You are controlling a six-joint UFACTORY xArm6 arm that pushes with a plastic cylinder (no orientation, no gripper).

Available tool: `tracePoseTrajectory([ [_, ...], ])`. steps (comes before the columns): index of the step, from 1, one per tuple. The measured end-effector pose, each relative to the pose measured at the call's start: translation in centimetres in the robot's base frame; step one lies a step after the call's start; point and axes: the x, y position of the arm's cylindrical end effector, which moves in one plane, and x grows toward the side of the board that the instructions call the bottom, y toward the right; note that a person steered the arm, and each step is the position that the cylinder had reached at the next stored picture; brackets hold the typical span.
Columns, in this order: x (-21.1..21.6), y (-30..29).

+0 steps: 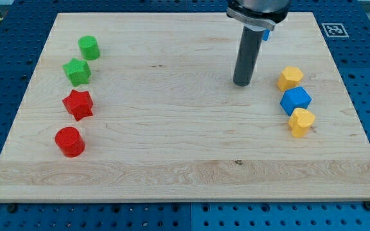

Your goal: Move the yellow hexagon slightly towards the left

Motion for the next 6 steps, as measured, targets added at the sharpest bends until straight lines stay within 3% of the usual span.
tracePoseTrajectory([
  [2, -4.4, 4.2],
  [4, -2.2, 16.3],
  [6, -0.3, 13.0],
])
